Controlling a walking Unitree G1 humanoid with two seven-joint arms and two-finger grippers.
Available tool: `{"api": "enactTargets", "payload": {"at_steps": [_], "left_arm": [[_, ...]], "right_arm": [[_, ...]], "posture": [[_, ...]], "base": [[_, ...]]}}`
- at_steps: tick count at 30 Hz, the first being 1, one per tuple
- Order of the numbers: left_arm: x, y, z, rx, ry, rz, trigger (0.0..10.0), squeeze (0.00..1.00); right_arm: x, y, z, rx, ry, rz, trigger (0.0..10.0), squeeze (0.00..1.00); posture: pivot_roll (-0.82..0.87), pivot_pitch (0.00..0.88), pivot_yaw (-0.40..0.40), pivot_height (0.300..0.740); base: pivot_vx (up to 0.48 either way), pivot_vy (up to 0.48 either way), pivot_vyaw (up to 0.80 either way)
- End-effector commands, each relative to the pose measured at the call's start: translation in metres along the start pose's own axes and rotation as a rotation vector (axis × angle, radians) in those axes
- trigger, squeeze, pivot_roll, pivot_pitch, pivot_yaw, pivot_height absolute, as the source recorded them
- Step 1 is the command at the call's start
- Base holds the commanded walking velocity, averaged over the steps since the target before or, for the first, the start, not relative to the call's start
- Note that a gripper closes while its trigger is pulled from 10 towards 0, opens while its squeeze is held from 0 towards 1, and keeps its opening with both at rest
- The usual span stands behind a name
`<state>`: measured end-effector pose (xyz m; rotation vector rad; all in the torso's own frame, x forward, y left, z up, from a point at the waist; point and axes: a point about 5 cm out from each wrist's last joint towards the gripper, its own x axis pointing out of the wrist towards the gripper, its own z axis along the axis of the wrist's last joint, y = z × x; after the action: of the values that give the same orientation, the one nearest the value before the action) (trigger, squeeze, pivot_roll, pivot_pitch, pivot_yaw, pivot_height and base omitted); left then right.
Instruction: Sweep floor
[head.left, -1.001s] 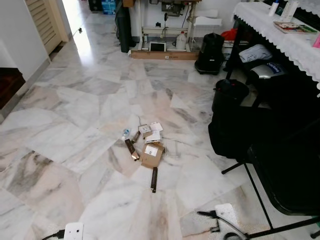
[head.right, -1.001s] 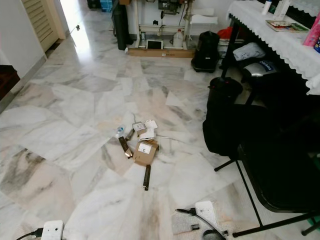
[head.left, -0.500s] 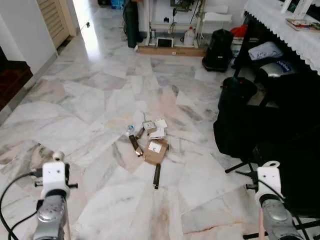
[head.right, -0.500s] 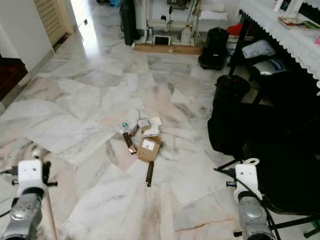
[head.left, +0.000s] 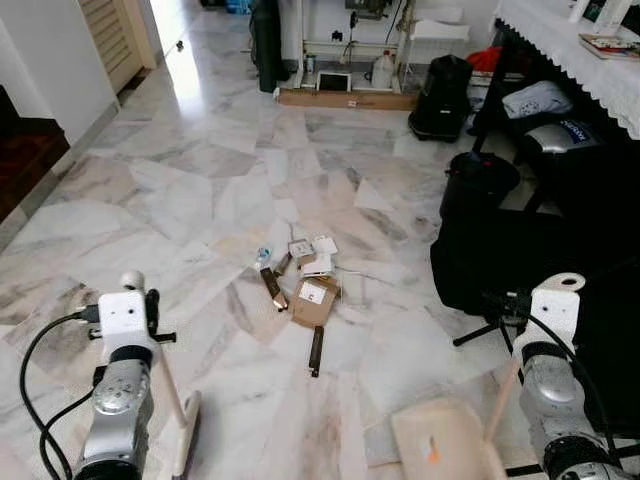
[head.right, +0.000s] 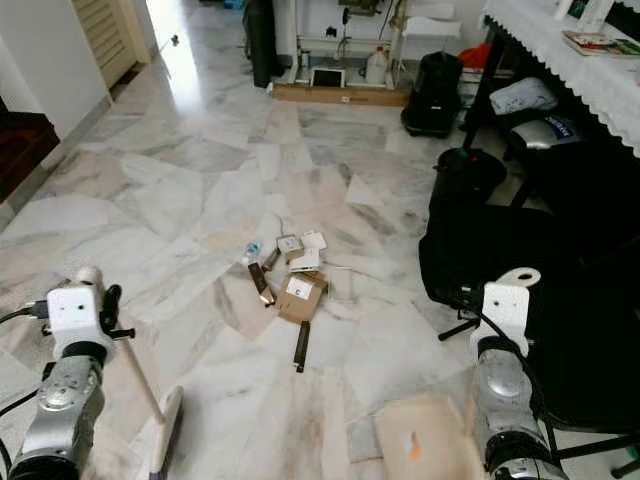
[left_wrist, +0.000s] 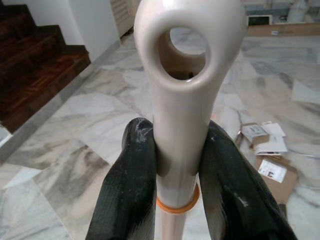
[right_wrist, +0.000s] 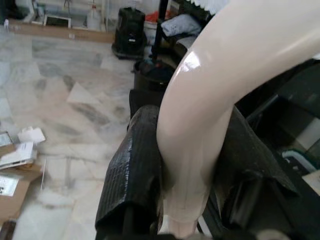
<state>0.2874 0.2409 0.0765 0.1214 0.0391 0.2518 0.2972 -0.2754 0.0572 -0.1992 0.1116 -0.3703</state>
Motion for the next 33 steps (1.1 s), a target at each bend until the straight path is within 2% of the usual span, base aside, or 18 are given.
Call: {"api": "enactTargets", "payload": {"at_steps": [1,5,7,15,19,20,23,26,30,33], "left_arm": [[0.000,-0.004,0.005,-0.007,-0.013,-0.008,10.0,0.00],[0.004,-0.012,0.010,-0.017,-0.023,-0.023,10.0,0.00],[0.006,-0.015,0.013,-0.022,-0.031,-0.030,10.0,0.00],[0.007,-0.019,0.019,-0.045,-0.047,-0.045,10.0,0.00],[0.006,-0.024,0.019,-0.053,-0.042,-0.056,10.0,0.00],[0.006,-0.028,0.017,-0.059,-0.033,-0.072,10.0,0.00],[0.006,-0.034,0.018,-0.067,-0.039,-0.086,10.0,0.00],[0.009,-0.038,0.025,-0.086,-0.068,-0.080,10.0,0.00],[0.010,-0.043,0.042,-0.080,-0.158,-0.109,10.0,0.00],[0.010,-0.044,0.044,-0.086,-0.165,-0.113,10.0,0.00]], "right_arm": [[0.001,0.004,0.002,0.035,-0.004,0.003,10.0,0.00],[-0.005,0.014,-0.008,0.144,0.050,-0.004,10.0,0.00],[-0.009,0.020,-0.016,0.167,0.086,-0.001,10.0,0.00],[-0.016,0.025,-0.024,0.184,0.105,0.002,10.0,0.00],[-0.018,0.027,-0.026,0.157,0.119,0.013,10.0,0.00],[-0.014,0.033,-0.016,0.175,0.062,0.030,10.0,0.00],[-0.010,0.035,-0.005,0.197,0.009,0.039,10.0,0.00],[-0.007,0.035,-0.001,0.200,-0.001,0.037,10.0,0.00],[-0.002,0.033,0.009,0.218,-0.036,0.005,10.0,0.00],[0.001,0.032,0.017,0.218,-0.074,0.007,10.0,0.00]], "posture": [[-0.04,0.000,-0.024,0.740],[-0.03,0.000,-0.019,0.740],[-0.03,0.000,-0.018,0.740],[-0.02,0.000,-0.017,0.740],[-0.03,0.000,-0.017,0.740],[-0.05,0.000,-0.002,0.740],[-0.05,0.000,-0.010,0.740],[-0.02,0.000,-0.023,0.740],[-0.03,0.000,-0.022,0.740],[-0.03,0.000,-0.021,0.740]], "base": [[0.000,0.000,0.00],[0.000,0.000,0.00],[0.000,0.000,0.00],[0.000,0.000,0.00],[0.000,0.000,0.00],[0.000,0.000,0.00],[0.000,0.000,0.00],[0.000,0.000,0.00],[0.000,0.000,0.00],[0.000,0.000,0.00]]}}
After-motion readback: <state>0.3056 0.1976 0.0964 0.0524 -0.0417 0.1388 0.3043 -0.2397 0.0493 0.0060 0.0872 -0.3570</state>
